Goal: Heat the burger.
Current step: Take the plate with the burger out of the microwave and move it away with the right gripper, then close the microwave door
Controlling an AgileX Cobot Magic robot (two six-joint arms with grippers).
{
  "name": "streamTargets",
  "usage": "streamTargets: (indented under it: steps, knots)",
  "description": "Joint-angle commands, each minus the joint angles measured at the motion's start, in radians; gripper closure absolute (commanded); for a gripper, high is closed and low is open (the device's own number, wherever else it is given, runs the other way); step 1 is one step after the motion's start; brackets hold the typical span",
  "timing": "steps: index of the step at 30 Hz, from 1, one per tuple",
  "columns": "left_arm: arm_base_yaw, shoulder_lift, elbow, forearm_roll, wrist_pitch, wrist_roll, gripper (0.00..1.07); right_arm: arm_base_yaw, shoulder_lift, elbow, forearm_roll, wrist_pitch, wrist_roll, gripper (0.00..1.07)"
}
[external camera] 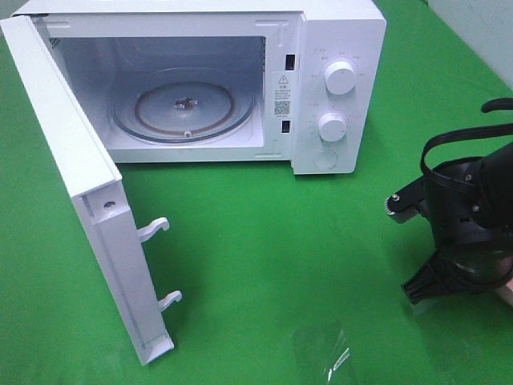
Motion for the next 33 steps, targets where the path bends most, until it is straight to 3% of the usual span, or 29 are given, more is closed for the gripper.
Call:
streamTargets:
  steps: [1, 9, 10, 11, 13, 15, 28, 32, 33]
  knots:
    - [0.002, -0.005, 0.000, 0.000, -0.012, -0.005, 0.09, -0.024, 0.021, -0.006, -0.033, 0.046, 0.011, 0.99]
    - [0.002, -0.005, 0.000, 0.000, -0.012, -0.005, 0.09, -0.046, 0.033, -0.006, -0.018, -0.008, 0.013, 0.90]
    - [0.002, -0.005, 0.000, 0.000, -0.012, -0.005, 0.09, -0.046, 0.028, -0.006, -0.017, -0.016, 0.013, 0.84]
    - [0.002, -0.005, 0.000, 0.000, -0.012, -0.005, 0.09, -0.046, 0.028, -0.006, -0.017, -0.016, 0.013, 0.84]
    - [0.002, -0.005, 0.000, 0.000, -0.012, -0.005, 0.09, -0.045, 0.003, -0.027, 0.018, -0.022, -0.030, 0.67]
    - [0.002, -0.005, 0.000, 0.000, -0.012, -0.005, 0.09, -0.045, -0.018, -0.042, 0.048, -0.011, -0.068, 0.60]
    - [0.002, -0.005, 0.000, 0.000, -0.012, -0.005, 0.09, -0.045, -0.231, -0.068, 0.316, -0.157, -0.339, 0.57]
    - [0.002, -0.005, 0.000, 0.000, -0.012, -0.005, 0.09, -0.045, -0.352, -0.068, 0.428, -0.222, -0.515, 0.55]
    - [0.002, -0.005, 0.000, 0.000, -0.012, -0.005, 0.09, -0.045, -0.409, -0.068, 0.492, -0.237, -0.613, 0.49]
